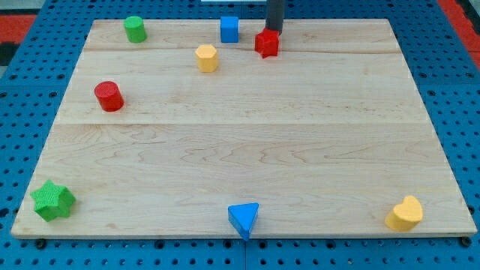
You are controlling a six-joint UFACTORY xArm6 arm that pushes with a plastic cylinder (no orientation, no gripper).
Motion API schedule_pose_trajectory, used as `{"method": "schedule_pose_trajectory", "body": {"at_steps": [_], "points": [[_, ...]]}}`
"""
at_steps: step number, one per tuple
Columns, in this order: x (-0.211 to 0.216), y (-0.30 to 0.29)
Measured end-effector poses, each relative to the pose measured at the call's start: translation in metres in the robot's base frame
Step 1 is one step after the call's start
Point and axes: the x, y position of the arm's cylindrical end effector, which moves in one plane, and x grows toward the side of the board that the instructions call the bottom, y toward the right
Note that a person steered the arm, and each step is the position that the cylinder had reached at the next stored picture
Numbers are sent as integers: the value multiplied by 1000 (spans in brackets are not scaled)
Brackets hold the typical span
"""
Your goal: Push the red star to the right side of the board
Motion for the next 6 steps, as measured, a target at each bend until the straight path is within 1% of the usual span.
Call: {"method": "schedule_pose_trajectory", "body": {"at_steps": [1,2,3,4,6], "points": [[11,23],[-11,23],[-14,-17],[9,-22],[89,-21]]}}
